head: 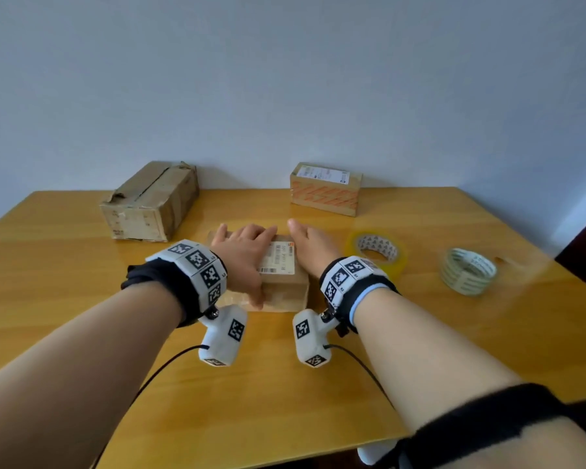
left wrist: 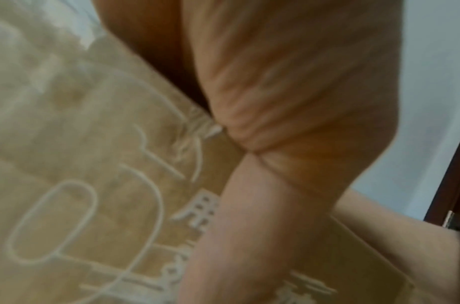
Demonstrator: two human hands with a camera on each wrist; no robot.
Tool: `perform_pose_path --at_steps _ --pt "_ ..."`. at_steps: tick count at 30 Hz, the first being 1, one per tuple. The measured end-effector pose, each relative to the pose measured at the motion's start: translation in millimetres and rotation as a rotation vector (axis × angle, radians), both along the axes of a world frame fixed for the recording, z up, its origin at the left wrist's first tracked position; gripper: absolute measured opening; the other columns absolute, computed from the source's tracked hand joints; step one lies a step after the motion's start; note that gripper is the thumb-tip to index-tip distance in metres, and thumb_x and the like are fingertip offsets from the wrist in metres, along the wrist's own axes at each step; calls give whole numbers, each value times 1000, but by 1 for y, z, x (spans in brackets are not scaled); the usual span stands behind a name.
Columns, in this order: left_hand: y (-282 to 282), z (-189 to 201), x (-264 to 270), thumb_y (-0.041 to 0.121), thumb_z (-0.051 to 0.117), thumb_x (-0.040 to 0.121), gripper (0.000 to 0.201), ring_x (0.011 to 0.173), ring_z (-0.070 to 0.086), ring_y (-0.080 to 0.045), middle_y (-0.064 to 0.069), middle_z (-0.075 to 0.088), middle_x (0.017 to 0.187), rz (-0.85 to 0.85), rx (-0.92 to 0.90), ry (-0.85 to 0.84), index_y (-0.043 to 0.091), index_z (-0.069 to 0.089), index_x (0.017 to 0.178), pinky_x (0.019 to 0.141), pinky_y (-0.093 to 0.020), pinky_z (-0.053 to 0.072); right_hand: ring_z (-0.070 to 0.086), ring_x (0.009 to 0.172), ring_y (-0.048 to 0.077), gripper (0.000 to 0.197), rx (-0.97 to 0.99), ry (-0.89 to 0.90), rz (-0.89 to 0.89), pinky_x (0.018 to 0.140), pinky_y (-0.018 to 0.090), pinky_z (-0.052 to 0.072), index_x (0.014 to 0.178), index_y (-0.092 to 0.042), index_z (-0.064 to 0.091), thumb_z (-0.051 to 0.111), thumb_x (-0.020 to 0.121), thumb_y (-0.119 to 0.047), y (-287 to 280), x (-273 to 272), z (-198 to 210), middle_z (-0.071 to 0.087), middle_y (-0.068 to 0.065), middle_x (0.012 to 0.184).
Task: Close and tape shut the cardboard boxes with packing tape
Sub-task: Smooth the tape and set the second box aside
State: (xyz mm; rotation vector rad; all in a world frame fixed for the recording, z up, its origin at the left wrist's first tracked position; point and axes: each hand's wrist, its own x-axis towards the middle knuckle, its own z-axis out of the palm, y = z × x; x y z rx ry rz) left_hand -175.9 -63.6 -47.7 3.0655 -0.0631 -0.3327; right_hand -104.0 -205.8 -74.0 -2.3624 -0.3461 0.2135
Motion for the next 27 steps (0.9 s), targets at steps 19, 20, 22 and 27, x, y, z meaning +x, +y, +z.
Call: perform_pose_path --at_steps 19,20,22,27 --pt "30 40 -24 16 95 56 149 139 35 -15 10 26 152 -25 -843 -229 61 -16 144 113 -43 38 65 95 26 49 423 -395 -107 84 36 49 104 -8 67 40 107 -48 -22 -10 76 70 6 96" --pt "32 40 -25 17 95 55 149 142 33 -13 12 26 154 -33 -878 -229 61 -15 145 115 -45 36 65 92 26 48 446 -402 -118 84 39 51 102 -7 66 42 107 -47 -20 -11 77 69 7 92" --pt "34 42 -27 22 95 51 148 145 27 -12 13 22 157 -24 -901 -238 64 -13 144 116 -49 33 63 90 23 48 470 -392 -116 87 40 51 103 -6 66 41 108 -47 -16 -16 84 66 3 89" --pt "40 53 -27 16 93 62 145 132 31 -10 12 15 155 6 -751 -284 51 -16 150 106 -28 34 63 114 22 56 434 -230 -97 105 45 48 121 -13 66 30 107 -55 -8 -19 92 70 3 119"
